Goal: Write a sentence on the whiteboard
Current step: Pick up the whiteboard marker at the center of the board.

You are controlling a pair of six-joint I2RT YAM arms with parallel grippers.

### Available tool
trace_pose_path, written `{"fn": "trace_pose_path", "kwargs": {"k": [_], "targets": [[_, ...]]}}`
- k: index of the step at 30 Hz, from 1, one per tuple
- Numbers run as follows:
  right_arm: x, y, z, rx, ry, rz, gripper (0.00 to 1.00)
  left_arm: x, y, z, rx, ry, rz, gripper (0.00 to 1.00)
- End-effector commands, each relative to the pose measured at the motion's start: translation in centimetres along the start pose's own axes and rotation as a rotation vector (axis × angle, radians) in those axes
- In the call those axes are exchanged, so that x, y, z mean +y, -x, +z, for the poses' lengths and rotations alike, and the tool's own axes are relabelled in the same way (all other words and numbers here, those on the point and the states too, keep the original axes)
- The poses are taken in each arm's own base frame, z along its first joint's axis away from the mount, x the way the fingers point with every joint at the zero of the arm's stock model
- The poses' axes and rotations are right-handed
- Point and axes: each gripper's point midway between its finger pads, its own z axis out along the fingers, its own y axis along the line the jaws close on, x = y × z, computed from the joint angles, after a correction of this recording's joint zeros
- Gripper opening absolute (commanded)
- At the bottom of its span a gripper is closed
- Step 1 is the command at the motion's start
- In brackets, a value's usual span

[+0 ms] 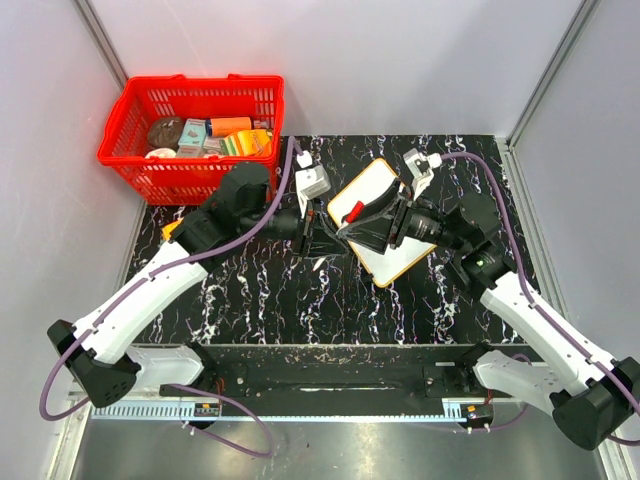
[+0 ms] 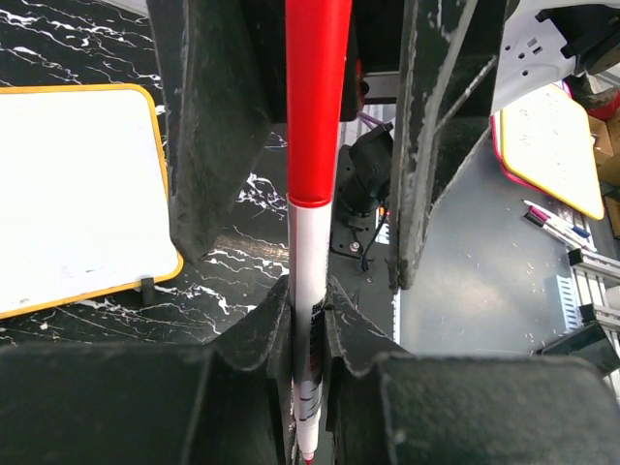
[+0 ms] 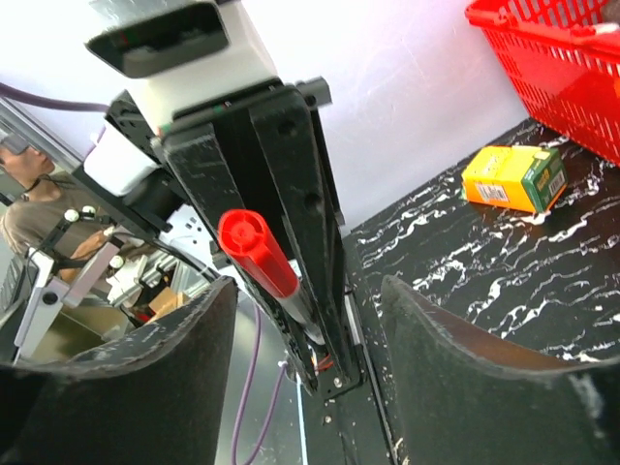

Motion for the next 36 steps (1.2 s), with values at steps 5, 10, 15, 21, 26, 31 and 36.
{"fn": "trace_pose_path", "kwargs": {"k": [5, 10, 15, 21, 26, 31, 36], "targets": [[1.3, 1.3, 0.6, -0.041, 0.07, -0.03, 0.4, -0.7, 1.6, 0.2, -0.064, -0.044, 0.014, 0.0], [1.4, 0.6, 0.5, -0.014, 0.084, -0.017, 0.0, -0.3, 2.0, 0.3, -0.086, -0.023, 0.009, 0.03], [1.0, 0.8, 0.0, -0.039, 0.035, -0.028, 0.0, 0.1, 1.1, 0.0, -0.076, 0.01, -0.002, 0.68], [0.5, 1.6, -0.8, -0.097, -0.043, -0.054, 0.0, 0.7, -2.0, -0.9, -0.056, 0.061, -0.025, 0.8], [0.0, 1.9, -1.2, -0.135, -0.08, -0.051, 0.0, 0.8, -3.7, -1.0, -0.039, 0.06, -0.054, 0.71], [-0.5, 1.7, -1.1, -0.138, -0.09, -0.04, 0.0, 0.8, -3.5, -0.6, -0.057, 0.042, -0.072, 0.01], [-0.1, 1.2, -1.2, -0.116, -0.071, -0.046, 0.35, 1.1, -3.1, -0.6, -0.065, 0.058, -0.071, 0.0]]}}
